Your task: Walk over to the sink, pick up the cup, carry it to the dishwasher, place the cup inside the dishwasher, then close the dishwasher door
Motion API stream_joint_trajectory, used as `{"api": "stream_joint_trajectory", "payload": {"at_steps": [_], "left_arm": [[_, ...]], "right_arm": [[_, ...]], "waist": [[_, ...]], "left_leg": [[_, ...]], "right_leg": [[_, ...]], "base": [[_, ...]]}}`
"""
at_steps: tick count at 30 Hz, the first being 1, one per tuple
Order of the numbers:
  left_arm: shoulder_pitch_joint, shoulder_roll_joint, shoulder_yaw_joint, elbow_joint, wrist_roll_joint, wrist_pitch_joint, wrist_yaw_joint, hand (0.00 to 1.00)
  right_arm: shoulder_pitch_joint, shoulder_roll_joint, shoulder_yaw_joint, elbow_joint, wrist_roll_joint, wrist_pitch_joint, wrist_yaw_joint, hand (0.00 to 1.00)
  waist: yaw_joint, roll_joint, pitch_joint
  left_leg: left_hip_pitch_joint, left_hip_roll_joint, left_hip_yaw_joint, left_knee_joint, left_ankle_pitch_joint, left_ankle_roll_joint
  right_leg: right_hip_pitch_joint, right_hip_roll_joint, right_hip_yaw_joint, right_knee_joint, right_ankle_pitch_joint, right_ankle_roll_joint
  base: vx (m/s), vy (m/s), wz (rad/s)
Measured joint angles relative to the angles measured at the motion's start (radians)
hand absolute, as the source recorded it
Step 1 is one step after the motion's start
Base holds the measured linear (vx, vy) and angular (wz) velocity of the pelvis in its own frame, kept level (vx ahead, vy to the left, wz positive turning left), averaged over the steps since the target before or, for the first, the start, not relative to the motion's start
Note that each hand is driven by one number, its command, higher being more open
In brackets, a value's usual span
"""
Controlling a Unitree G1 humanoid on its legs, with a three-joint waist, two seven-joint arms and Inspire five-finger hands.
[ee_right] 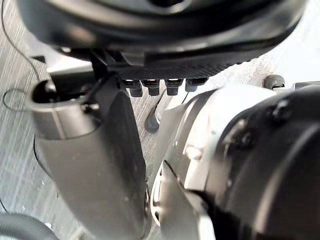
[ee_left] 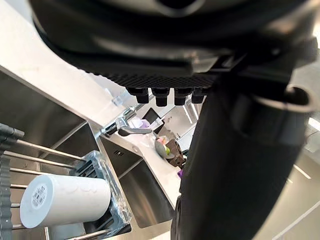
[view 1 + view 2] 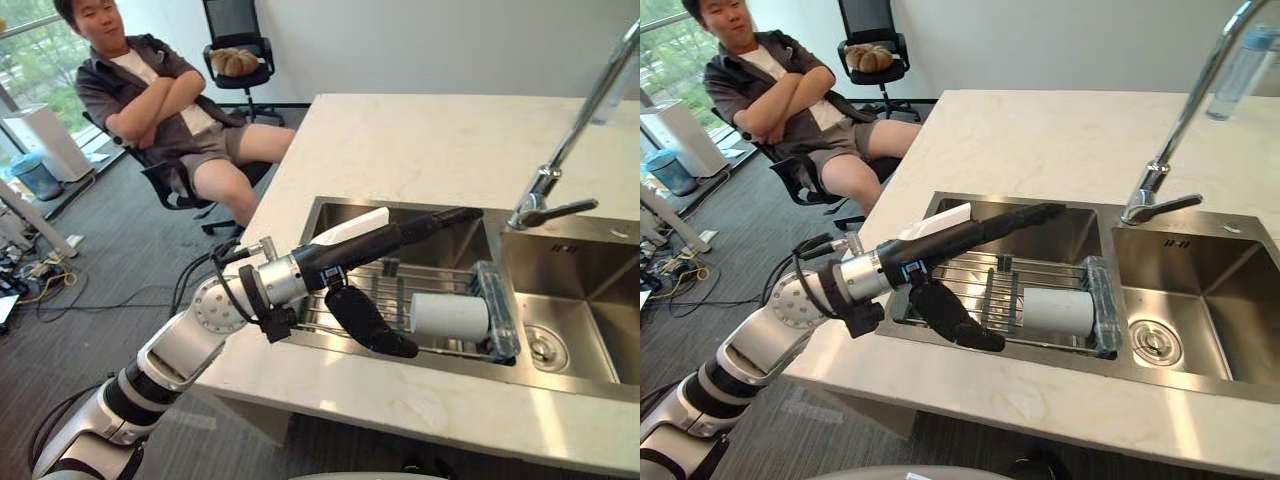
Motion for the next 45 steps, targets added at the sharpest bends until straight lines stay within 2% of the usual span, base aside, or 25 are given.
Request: {"api": "stream_joint_trajectory", "payload": {"at_steps": [2, 7, 9, 16, 28, 36, 45], "left_arm": [[-0.046, -0.019, -0.067, 0.047, 0.001, 0.048, 0.003, 1.00], [-0.085, -0.057, -0.139, 0.150, 0.005, 0.082, 0.018, 1.00], [-0.106, -0.062, -0.160, 0.175, 0.005, 0.101, 0.031, 1.00], [-0.156, -0.086, -0.253, 0.330, 0.043, 0.110, 0.078, 1.00], [-0.241, -0.086, -0.305, 0.501, 0.091, 0.070, 0.134, 1.00], [-0.278, -0.086, -0.328, 0.507, 0.089, 0.045, 0.167, 1.00], [-0.282, -0.089, -0.328, 0.507, 0.068, 0.047, 0.179, 1.00]], "right_arm": [[0.002, 0.001, 0.005, -0.002, 0.000, -0.002, 0.000, 1.00], [0.009, 0.004, 0.008, -0.021, 0.020, -0.005, 0.001, 1.00], [0.020, 0.005, 0.008, -0.021, 0.023, -0.005, -0.001, 1.00], [0.043, 0.034, -0.021, -0.028, 0.029, 0.004, -0.007, 1.00], [0.058, 0.050, -0.042, -0.068, 0.040, 0.027, -0.010, 1.00], [0.059, 0.058, -0.038, -0.087, 0.077, 0.028, -0.010, 1.00], [0.080, 0.063, -0.030, -0.110, 0.098, 0.030, -0.013, 1.00]], "waist": [[-0.018, -0.003, 0.005], [-0.061, -0.002, 0.023], [-0.067, -0.001, 0.027], [-0.115, -0.002, 0.056], [-0.115, -0.004, 0.059], [-0.113, -0.004, 0.059], [-0.113, -0.005, 0.059]], "left_leg": [[0.008, -0.003, 0.022, 0.001, -0.005, 0.000], [0.017, -0.007, 0.070, 0.020, -0.029, 0.000], [0.017, -0.009, 0.095, 0.024, -0.035, 0.001], [0.047, -0.022, 0.143, 0.029, -0.055, 0.004], [0.052, -0.028, 0.155, 0.047, -0.073, 0.010], [0.055, -0.026, 0.149, 0.048, -0.073, 0.010], [0.059, -0.024, 0.141, 0.043, -0.073, 0.010]], "right_leg": [[-0.003, 0.002, 0.020, -0.008, 0.009, 0.000], [-0.021, 0.008, 0.073, -0.010, 0.020, 0.003], [-0.035, 0.011, 0.098, -0.010, 0.026, 0.005], [-0.038, 0.011, 0.148, -0.010, 0.033, 0.012], [-0.034, 0.005, 0.163, -0.010, 0.036, 0.017], [-0.027, 0.003, 0.157, -0.010, 0.036, 0.017], [-0.018, -0.001, 0.149, -0.010, 0.034, 0.019]], "base": [[-0.03, 0.000, -0.29], [-0.02, 0.000, -0.31], [-0.02, -0.002, -0.32], [-0.03, -0.008, -0.21], [-0.04, -0.027, -0.04], [-0.04, -0.040, 0.03], [-0.04, -0.038, 0.03]]}}
